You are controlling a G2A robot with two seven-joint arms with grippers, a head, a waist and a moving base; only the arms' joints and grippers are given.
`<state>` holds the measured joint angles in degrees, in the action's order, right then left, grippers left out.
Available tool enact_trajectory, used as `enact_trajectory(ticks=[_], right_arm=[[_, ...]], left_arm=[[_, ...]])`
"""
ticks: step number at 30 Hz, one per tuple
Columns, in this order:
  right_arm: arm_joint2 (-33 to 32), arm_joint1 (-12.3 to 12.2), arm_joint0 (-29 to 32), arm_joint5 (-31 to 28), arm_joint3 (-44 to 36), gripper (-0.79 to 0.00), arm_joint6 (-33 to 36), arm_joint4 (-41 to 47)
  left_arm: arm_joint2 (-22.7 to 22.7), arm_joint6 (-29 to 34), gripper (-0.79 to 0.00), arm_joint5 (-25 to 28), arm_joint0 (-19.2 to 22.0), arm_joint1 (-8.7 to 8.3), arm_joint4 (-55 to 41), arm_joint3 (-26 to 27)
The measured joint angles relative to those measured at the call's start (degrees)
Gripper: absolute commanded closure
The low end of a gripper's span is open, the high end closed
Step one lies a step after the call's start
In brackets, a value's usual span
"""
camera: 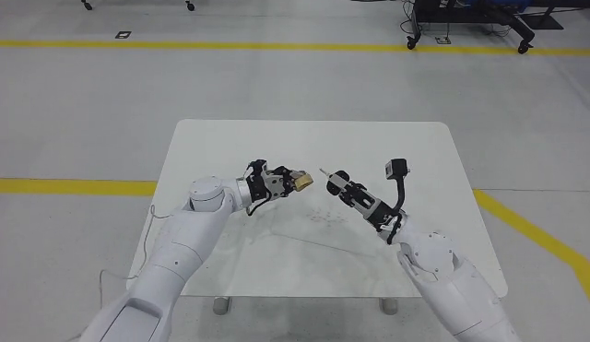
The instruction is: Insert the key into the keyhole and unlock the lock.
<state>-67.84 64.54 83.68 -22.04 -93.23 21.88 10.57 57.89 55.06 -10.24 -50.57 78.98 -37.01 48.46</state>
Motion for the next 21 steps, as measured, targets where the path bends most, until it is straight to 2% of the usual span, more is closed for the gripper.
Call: enact_trajectory(ticks=[4,8,12,15,21], right_arm=[[0.8,0.1,0.1,1.5,-0.2,0.000,0.6,0.8],[2.3,0.4,-0.8,12.7,-1.7,0.000,2.2,1.9],[1.6,0.5,0.0,23.4,-5.8,0.000,-0.5,5.5],[1.2,0.8,1.6,28.3,-8.1,0.000,-3.9,9.5],[3.2,2.0,1.4,31.0,-5.9,0.000,-9.5,15.2]], left_arm=[[-0.5,-1.6,0.000,0.7,-1.6,-0.04,1.2,3.9],[0.3,-6.3,0.000,2.3,-3.2,-0.40,3.3,6.6],[1.4,-10.8,0.000,4.5,-4.3,-0.61,4.1,8.3],[1.7,-12.9,0.000,5.1,-5.0,-0.70,5.0,9.4],[1.9,-16.2,0.000,5.2,-6.1,-0.82,6.9,11.0]])
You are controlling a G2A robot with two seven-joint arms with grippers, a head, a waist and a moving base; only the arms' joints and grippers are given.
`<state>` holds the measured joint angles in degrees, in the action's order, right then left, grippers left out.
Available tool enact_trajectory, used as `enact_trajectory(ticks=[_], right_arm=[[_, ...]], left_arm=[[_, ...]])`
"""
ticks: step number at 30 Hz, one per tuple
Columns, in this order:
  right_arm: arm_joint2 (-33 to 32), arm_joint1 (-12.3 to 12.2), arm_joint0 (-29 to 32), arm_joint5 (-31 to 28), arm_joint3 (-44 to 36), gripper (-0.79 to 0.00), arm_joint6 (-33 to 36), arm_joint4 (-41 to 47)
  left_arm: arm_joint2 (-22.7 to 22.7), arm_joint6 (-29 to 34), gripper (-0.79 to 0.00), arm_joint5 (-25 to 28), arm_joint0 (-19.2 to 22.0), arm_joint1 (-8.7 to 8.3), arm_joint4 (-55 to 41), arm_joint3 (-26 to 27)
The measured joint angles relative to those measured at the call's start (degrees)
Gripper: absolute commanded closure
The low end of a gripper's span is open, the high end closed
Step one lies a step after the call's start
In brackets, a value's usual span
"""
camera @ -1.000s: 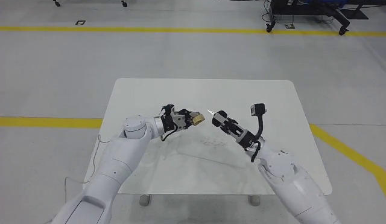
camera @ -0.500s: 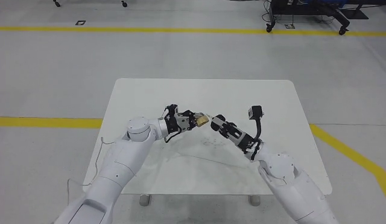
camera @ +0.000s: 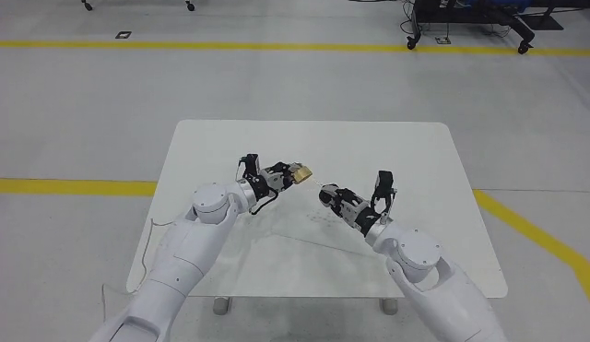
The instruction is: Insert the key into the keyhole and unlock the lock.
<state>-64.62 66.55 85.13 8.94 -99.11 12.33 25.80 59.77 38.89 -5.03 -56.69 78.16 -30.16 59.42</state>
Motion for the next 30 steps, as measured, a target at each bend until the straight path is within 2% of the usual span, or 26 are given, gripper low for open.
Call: enact_trajectory(ticks=[9,20,30], right_arm=[[2.7,1.1,-1.6,-2.5,2.4,0.000,-1.5,1.1],[4.0,2.0,-2.6,-1.6,3.2,0.000,-4.7,-1.0],[5.1,2.4,-2.1,0.2,1.3,0.000,-9.8,-8.5]], left_arm=[[-0.5,-1.0,0.000,-0.6,-0.4,0.06,1.7,0.7],[-0.7,-0.7,0.000,-0.5,-0.8,0.12,2.3,1.1],[-0.7,-1.6,0.000,-1.5,-0.7,0.32,1.9,0.8]])
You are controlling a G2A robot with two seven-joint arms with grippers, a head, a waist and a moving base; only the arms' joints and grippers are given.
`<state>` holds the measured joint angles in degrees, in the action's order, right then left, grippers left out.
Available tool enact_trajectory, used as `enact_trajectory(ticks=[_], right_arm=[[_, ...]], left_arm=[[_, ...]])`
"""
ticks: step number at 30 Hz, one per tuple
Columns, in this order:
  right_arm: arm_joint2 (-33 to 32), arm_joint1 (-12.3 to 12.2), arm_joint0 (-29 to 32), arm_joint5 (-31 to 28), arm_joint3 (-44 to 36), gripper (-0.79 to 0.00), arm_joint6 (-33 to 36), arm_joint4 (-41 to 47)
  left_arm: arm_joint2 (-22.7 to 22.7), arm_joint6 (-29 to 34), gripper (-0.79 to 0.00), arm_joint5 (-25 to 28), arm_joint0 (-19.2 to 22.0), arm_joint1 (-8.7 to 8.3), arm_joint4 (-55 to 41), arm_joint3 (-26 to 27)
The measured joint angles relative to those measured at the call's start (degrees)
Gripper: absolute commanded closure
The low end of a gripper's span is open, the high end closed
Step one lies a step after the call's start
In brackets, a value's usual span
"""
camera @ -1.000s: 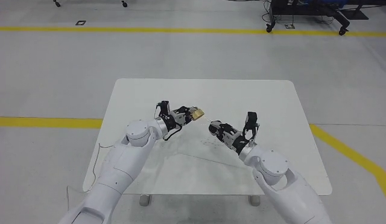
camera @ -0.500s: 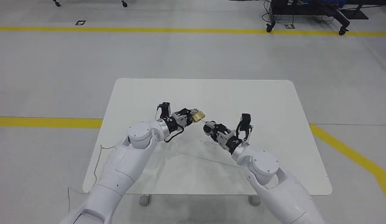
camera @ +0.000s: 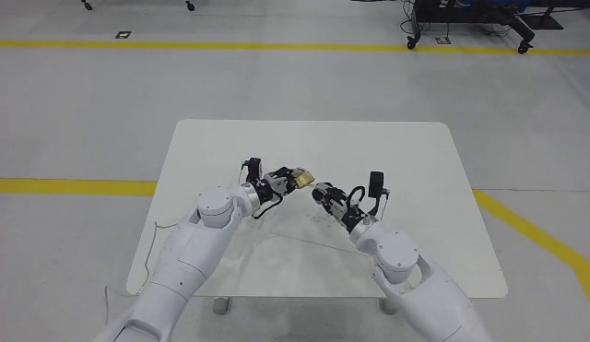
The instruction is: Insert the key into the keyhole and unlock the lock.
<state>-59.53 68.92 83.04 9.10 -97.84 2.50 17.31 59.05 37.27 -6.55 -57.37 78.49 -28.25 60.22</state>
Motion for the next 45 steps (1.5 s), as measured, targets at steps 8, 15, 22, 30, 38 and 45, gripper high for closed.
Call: enact_trajectory(ticks=[8,15,22,30,38,45], right_arm=[[0.1,0.0,0.5,0.0,-1.8,0.000,2.0,0.9],[0.9,0.3,1.6,-2.9,-2.7,0.000,-1.7,-2.9],[4.0,1.2,2.1,-3.5,-1.0,0.000,-9.4,-10.2],[4.4,2.3,1.1,-3.6,-0.3,0.000,-12.8,-10.8],[4.1,3.0,0.5,-2.2,0.6,0.000,-13.4,-10.5],[4.4,3.7,-0.2,-1.2,1.3,0.000,-13.2,-10.2]], left_arm=[[0.3,0.5,0.000,-0.3,0.1,-0.03,-0.4,0.0],[1.1,-1.3,0.000,-0.8,-1.2,0.09,-2.9,0.2],[1.6,-2.0,0.000,2.0,-1.5,0.21,-3.3,0.3],[1.5,-1.2,0.000,2.7,-2.0,0.18,-2.5,0.9],[1.5,-1.1,0.000,2.8,-2.2,0.13,-1.3,1.3],[1.3,-1.4,0.000,3.3,-2.3,0.16,-0.4,1.5]])
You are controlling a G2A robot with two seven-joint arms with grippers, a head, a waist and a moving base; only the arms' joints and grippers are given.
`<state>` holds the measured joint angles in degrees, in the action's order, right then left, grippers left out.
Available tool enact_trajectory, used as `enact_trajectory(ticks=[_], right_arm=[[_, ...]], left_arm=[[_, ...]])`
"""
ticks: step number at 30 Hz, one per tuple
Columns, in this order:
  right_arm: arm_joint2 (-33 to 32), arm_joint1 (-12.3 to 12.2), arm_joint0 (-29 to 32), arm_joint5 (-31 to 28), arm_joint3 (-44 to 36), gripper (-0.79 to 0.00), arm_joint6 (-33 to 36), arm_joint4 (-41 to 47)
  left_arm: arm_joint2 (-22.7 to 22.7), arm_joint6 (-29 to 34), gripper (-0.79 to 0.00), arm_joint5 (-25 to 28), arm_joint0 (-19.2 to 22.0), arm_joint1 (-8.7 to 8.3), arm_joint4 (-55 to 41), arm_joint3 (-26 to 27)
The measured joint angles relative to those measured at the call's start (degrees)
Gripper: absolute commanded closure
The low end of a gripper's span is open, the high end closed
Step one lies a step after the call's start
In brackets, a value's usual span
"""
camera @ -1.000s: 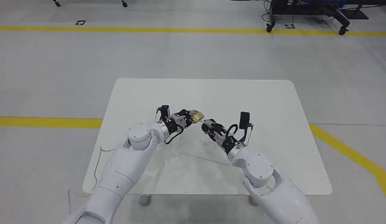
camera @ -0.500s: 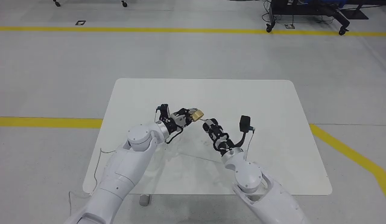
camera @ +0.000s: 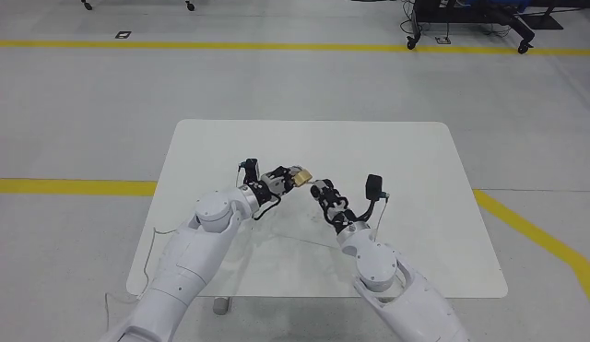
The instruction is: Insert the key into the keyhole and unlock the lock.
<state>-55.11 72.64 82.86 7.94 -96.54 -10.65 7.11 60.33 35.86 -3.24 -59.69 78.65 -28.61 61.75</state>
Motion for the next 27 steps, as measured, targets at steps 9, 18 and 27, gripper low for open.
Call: enact_trajectory(ticks=[9,18,27], right_arm=[[1.0,0.8,-0.2,1.2,0.2,0.000,-0.7,-2.3],[1.1,1.4,0.4,0.6,0.2,0.000,-1.9,-4.4],[0.3,2.0,2.1,-0.5,-0.5,0.000,-6.1,-7.1]], left_arm=[[-0.1,-0.5,0.000,-0.2,0.0,0.19,-0.2,-0.3],[0.3,-1.2,0.000,-0.9,0.3,0.37,-1.4,-0.9],[0.9,-0.5,0.000,-3.3,0.6,0.61,-4.8,-2.0]])
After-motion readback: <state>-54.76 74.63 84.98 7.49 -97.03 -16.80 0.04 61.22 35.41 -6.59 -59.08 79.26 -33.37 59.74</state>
